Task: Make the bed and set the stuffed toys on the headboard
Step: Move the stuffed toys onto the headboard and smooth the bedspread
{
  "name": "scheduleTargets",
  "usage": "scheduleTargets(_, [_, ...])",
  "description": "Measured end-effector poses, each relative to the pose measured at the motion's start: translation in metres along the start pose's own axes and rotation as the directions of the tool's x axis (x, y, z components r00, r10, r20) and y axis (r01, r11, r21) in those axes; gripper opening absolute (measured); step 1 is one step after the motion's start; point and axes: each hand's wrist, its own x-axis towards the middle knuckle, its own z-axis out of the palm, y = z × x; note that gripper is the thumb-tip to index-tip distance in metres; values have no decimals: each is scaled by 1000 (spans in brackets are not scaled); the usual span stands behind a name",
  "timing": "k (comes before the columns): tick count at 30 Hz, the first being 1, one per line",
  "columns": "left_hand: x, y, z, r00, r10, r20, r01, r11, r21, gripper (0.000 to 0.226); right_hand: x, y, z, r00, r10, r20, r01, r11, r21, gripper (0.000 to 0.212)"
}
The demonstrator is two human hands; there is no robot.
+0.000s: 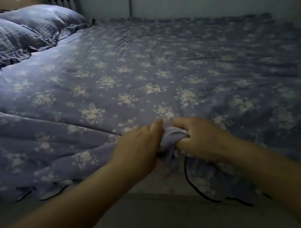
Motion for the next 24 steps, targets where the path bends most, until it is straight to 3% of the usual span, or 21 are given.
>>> scheduleTargets(2, [6, -2, -11, 999, 14, 31, -16, 997, 72, 28, -11, 1, 2, 999, -4, 47, 11, 990, -144, 24])
scheduleTargets(3, [7, -2, -16, 996, 36, 78, -44, 994, 101, 22, -16, 2, 7, 998, -10, 55, 27, 952, -305, 35])
scheduleTargets(5, [5, 4, -25, 982, 80, 173, -101, 988, 113, 18, -21, 7, 20, 997, -71, -11, 45, 746, -664, 35])
scheduleTargets(7, [-5, 9, -29, 964, 87, 252, -128, 980, 151, 17, -23, 20, 32, 974, -190, -124, 13, 594, -805, 29])
scheduleTargets(8, [-8, 9, -31, 961, 76, 266, -122, 979, 164, 17, -24, 27, 31, 957, -217, -194, -39, 565, -824, 28])
scheduleTargets(10, [-16, 7, -35, 962, 26, 273, -73, 984, 160, 18, -34, 40, 20, 948, -124, -293, -155, 624, -766, 28])
scheduleTargets(12, [-24, 8, -41, 963, -8, 269, -39, 985, 170, 16, -54, 43, 6, 969, 41, -242, -199, 705, -681, 25])
scheduleTargets(16, [-33, 17, -53, 959, -44, 279, -24, 972, 234, 17, -81, 34, -16, 981, -14, -192, -121, 727, -676, 17])
scheduleTargets(24, [-54, 16, -46, 949, -52, 311, -36, 962, 271, 24, -94, 20, -10, 995, 103, -2, -74, 704, -706, 14])
